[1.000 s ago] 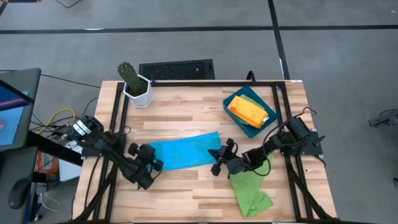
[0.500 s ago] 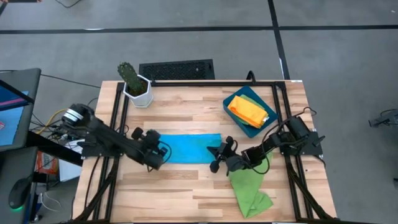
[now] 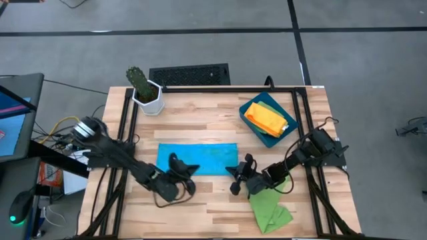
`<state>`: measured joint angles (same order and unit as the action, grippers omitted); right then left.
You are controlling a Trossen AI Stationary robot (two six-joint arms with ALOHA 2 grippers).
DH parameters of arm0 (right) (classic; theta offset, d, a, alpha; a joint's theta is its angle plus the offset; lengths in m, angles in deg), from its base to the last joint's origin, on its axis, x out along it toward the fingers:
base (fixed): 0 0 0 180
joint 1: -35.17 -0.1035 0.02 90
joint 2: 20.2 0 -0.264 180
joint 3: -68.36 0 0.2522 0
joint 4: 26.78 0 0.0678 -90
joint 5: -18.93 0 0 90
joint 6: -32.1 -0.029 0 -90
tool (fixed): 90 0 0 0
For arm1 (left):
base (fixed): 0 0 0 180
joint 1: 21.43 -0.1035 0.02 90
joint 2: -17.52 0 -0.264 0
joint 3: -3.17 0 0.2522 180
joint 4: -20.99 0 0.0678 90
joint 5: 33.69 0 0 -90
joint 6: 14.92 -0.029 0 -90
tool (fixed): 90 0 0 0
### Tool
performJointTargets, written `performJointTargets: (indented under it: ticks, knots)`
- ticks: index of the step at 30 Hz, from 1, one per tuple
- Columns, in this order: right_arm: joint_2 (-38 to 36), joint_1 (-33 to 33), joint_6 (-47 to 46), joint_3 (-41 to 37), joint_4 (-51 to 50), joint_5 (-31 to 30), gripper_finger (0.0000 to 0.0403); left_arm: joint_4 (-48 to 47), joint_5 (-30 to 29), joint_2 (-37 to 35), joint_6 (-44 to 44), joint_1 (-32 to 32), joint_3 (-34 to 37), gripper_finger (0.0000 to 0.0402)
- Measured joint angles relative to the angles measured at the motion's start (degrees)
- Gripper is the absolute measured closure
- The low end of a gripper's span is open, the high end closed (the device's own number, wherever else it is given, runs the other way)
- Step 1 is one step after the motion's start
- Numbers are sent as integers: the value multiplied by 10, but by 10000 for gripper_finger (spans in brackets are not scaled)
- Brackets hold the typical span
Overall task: Fold microfiber towels
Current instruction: Fold the blue microfiber cloth
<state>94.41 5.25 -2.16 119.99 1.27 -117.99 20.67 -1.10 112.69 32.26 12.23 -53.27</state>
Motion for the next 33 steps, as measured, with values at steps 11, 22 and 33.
performJointTargets:
  ticks: [11, 22, 33]
  knots:
    - [0, -15, -47, 0, -45, -12, 394, 68, 7, 213, -8, -40, -121, 402]
    - [-21, -35, -6, 0, -17, -52, 394, 0, 34, 297, 21, -46, -205, 402]
    - [-9, -37, -15, -1, -63, -41, 394, 9, 46, 281, 19, -38, -206, 402]
